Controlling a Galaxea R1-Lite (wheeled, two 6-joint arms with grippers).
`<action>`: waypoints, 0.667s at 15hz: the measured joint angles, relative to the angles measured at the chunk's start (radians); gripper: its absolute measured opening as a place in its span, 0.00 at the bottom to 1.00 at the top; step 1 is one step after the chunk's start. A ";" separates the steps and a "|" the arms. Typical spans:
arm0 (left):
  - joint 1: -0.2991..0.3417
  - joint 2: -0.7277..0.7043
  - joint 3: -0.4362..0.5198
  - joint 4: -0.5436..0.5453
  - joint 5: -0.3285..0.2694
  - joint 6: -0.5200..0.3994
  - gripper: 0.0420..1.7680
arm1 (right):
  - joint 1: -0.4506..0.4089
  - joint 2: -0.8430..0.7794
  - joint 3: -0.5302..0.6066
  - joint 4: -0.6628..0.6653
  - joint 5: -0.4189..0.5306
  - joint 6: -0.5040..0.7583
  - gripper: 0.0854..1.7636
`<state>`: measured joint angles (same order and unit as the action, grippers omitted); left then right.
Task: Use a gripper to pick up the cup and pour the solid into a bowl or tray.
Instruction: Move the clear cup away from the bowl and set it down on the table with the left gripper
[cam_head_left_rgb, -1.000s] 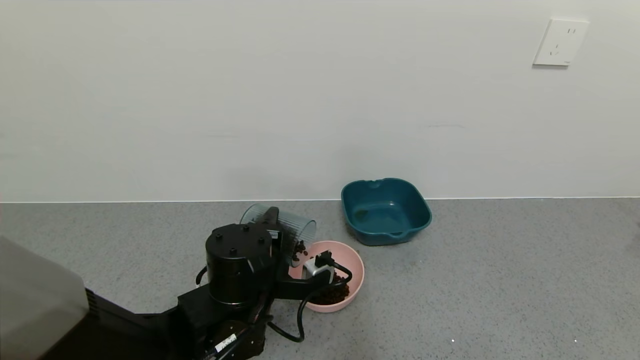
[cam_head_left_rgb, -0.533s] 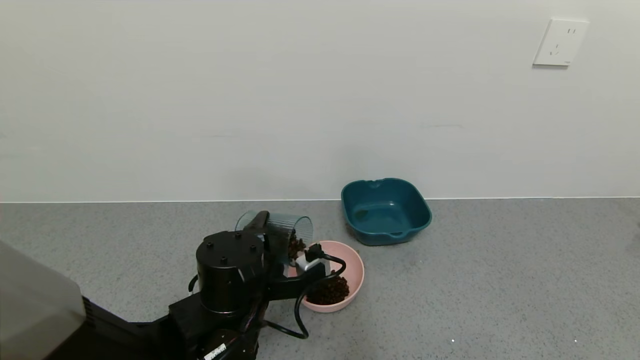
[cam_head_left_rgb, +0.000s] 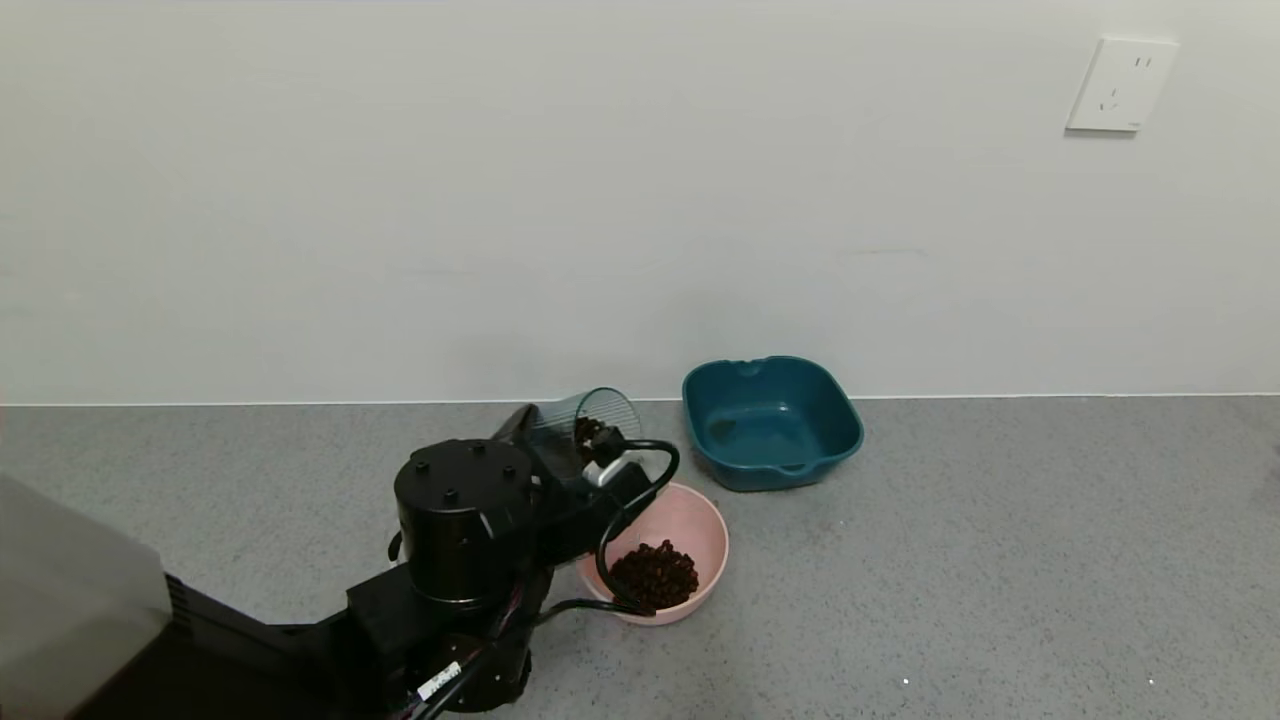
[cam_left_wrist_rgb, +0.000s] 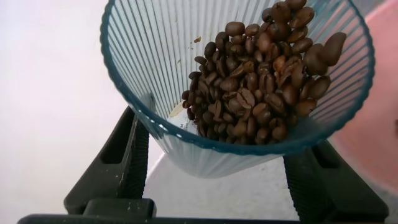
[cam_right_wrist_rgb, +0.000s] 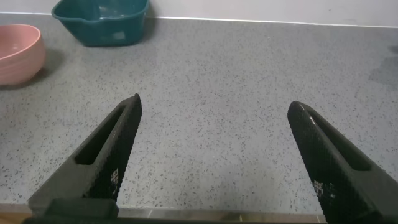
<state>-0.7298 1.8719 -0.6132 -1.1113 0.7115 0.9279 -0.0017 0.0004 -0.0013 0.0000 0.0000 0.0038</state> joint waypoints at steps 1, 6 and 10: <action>0.000 -0.001 -0.010 0.000 -0.011 -0.064 0.70 | 0.000 0.000 0.000 0.000 0.000 0.000 0.97; 0.010 -0.026 -0.037 0.001 -0.024 -0.350 0.70 | 0.000 0.000 0.000 0.000 0.000 0.000 0.97; 0.090 -0.082 -0.026 0.010 -0.187 -0.478 0.70 | 0.000 0.000 0.000 0.000 0.000 0.000 0.97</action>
<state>-0.6398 1.7900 -0.6391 -1.1015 0.5247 0.4498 -0.0017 0.0004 -0.0013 0.0000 0.0000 0.0043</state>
